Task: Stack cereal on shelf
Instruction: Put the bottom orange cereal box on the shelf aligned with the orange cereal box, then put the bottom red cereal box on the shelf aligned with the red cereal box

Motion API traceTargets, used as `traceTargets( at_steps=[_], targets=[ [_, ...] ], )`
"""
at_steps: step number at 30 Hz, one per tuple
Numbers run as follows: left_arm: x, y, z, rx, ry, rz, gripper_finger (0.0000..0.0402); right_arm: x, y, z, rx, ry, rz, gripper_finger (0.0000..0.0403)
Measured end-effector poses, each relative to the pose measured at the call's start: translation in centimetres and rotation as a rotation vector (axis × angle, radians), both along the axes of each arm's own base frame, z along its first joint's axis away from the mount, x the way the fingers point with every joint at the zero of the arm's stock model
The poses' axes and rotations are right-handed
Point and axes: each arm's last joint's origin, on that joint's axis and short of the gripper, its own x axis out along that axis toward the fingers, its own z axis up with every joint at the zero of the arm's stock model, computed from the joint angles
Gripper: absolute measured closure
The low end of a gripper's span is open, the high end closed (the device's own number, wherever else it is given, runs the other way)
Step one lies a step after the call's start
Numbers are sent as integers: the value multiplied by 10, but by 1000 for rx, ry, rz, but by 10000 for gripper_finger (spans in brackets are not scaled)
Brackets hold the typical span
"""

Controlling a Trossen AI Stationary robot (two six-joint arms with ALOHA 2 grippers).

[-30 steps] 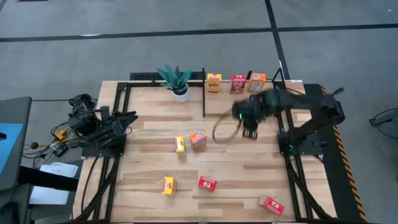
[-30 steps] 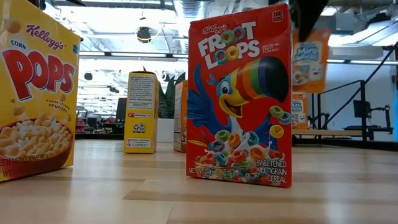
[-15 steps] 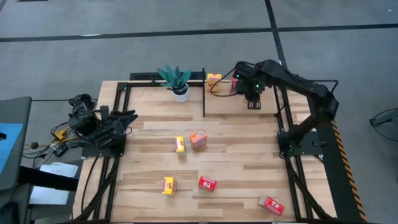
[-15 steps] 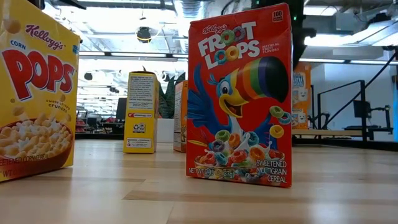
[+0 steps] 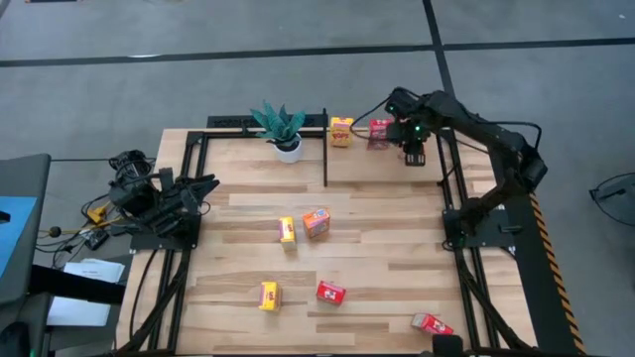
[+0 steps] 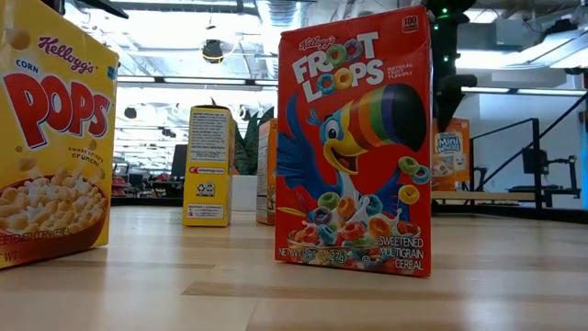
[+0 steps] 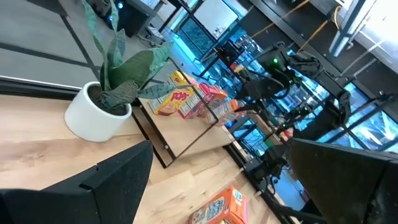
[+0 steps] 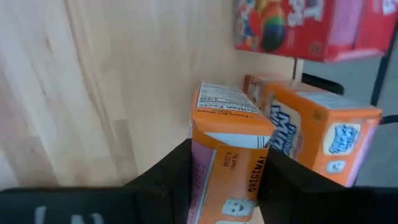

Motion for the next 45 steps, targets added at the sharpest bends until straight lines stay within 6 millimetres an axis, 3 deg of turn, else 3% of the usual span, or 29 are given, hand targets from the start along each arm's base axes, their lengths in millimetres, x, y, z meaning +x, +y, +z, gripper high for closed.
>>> traceTargets(
  at_steps=[8, 17, 27, 32, 39, 45],
  targets=[
    [1, 2, -1, 5, 4, 50, 42, -5, -4, 0, 47, -46, 28, 232],
    [1, 3, -1, 8, 7, 79, 42, -6, -2, -21, 68, -3, 92, 240],
    [1, 4, -1, -7, -6, 94, 42, -5, -3, -23, 54, 0, 125, 227],
    [1, 4, -1, -15, -13, 94, 42, -5, -3, -24, 52, 11, 124, 208],
    [1, 4, -1, -22, -19, 94, 42, -5, -1, -25, 35, 45, 102, 151],
    [1, 4, -1, -24, -21, 94, 42, -8, 1, -18, 11, 25, 99, 143]
  ],
)
